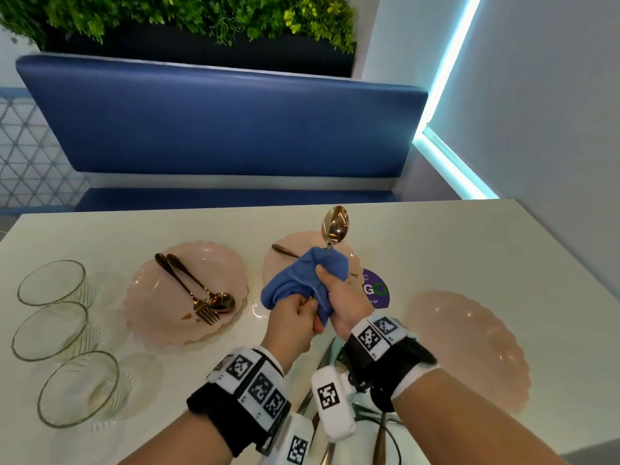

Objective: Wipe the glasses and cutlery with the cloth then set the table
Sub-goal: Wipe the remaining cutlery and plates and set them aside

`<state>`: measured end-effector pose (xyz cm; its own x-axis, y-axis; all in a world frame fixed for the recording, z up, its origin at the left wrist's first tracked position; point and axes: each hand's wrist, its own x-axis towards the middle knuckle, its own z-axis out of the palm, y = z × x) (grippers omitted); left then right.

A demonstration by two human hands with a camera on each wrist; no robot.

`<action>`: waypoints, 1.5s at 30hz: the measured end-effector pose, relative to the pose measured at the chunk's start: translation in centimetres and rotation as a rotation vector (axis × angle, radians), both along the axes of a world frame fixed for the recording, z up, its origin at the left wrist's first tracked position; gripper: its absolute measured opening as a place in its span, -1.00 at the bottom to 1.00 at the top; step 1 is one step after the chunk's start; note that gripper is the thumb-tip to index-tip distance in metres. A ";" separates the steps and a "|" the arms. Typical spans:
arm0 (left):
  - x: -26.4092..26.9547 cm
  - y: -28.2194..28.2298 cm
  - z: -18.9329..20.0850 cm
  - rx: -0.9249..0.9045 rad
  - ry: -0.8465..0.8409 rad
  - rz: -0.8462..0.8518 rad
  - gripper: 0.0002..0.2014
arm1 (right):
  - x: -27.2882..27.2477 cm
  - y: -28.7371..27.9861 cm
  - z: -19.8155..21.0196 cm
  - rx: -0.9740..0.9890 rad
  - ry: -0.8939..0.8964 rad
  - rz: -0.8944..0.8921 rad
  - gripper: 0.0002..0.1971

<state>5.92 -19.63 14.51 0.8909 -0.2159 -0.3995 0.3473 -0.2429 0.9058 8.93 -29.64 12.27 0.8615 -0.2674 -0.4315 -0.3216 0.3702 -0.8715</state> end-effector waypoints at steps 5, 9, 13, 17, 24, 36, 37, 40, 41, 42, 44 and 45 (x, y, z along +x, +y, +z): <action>2.1 2.0 1.8 0.097 -0.055 -0.007 -0.87 | -1.6 -2.3 0.8 -0.162 -0.056 0.051 -0.71; 3.5 -0.3 3.5 -0.114 -0.148 0.009 -0.79 | -4.3 -3.2 1.2 -0.255 -0.083 0.158 -0.66; 3.9 -1.0 2.4 -0.374 0.202 0.143 -0.79 | -4.8 -0.9 1.1 -0.412 -0.126 0.281 -0.67; 4.3 -1.3 0.2 -0.295 0.323 0.263 -0.75 | -7.8 -1.2 -0.2 -0.495 -0.083 0.412 -0.89; 4.9 -1.6 -2.0 -0.374 0.348 0.465 -0.81 | -11.3 -7.6 1.7 -0.578 0.110 0.588 -0.89; -4.0 -6.2 -8.3 0.409 -0.152 -0.349 -0.87 | -5.5 -13.6 5.5 -0.387 0.002 0.077 -0.63; -4.2 -6.5 -8.6 0.422 -0.151 -0.357 -0.87 | -5.2 -13.6 5.3 -0.395 0.009 0.094 -0.64; -4.4 -6.8 -8.9 0.480 -0.148 -0.396 -0.80 | -4.2 -13.5 4.7 -0.424 0.037 0.122 -0.59; -4.3 -6.7 -9.0 0.509 -0.164 -0.420 -0.75 | -3.8 -13.6 4.6 -0.443 0.046 0.130 -0.57; -4.1 -6.7 -8.9 0.531 -0.189 -0.441 -0.71 | -3.5 -13.7 4.5 -0.448 0.047 0.141 -0.56; -3.0 -6.6 -8.2 0.539 -0.263 -0.435 -0.70 | -3.0 -13.9 4.8 -0.417 0.040 0.167 -0.70; -2.0 -6.7 -7.8 0.525 -0.287 -0.409 -0.74 | -2.6 -14.0 4.9 -0.386 0.031 0.189 -0.79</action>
<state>3.96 -26.34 6.72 0.8653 -0.3980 -0.3046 -0.0981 -0.7306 0.6757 6.30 -43.65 17.18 0.8989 -0.2533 -0.3575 -0.3809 -0.0485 -0.9233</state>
